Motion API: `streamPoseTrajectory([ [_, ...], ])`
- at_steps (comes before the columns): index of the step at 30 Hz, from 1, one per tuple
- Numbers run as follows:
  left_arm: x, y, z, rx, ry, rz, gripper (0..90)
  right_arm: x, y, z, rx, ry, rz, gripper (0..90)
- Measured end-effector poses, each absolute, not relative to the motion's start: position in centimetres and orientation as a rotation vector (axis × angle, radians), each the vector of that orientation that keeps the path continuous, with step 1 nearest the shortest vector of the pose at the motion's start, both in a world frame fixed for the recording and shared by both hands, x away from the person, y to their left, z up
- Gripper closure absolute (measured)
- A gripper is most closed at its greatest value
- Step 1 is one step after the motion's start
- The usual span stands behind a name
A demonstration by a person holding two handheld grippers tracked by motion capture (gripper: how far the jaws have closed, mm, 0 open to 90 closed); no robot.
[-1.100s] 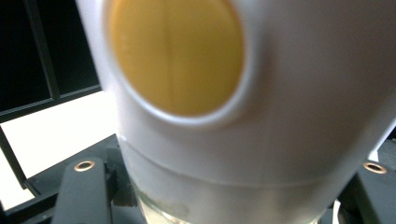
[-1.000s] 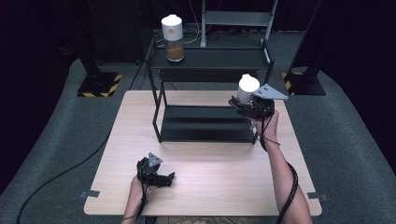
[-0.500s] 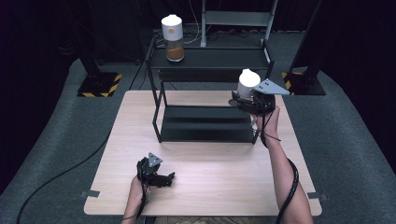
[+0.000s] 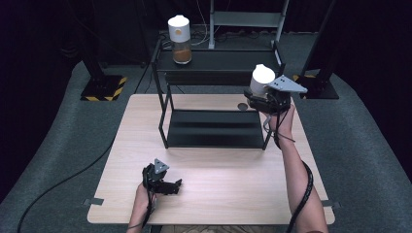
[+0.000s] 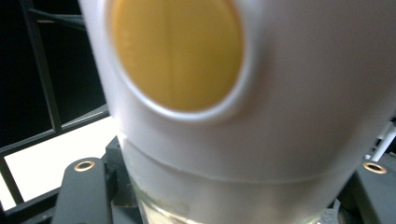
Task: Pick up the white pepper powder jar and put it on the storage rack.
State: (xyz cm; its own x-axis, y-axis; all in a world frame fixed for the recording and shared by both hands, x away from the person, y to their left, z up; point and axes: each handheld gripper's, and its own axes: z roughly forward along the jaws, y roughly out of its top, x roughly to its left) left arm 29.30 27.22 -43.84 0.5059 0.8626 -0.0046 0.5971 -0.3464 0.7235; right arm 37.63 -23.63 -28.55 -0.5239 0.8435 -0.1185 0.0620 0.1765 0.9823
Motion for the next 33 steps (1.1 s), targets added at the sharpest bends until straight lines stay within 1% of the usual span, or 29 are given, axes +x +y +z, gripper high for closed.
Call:
streamPoseTrajectory([
  [33,29.3,27.2,-43.8,2.073,1.19,0.503,0.5,38.3,-24.0,-24.8,0.846,1.73,1.416,30.3],
])
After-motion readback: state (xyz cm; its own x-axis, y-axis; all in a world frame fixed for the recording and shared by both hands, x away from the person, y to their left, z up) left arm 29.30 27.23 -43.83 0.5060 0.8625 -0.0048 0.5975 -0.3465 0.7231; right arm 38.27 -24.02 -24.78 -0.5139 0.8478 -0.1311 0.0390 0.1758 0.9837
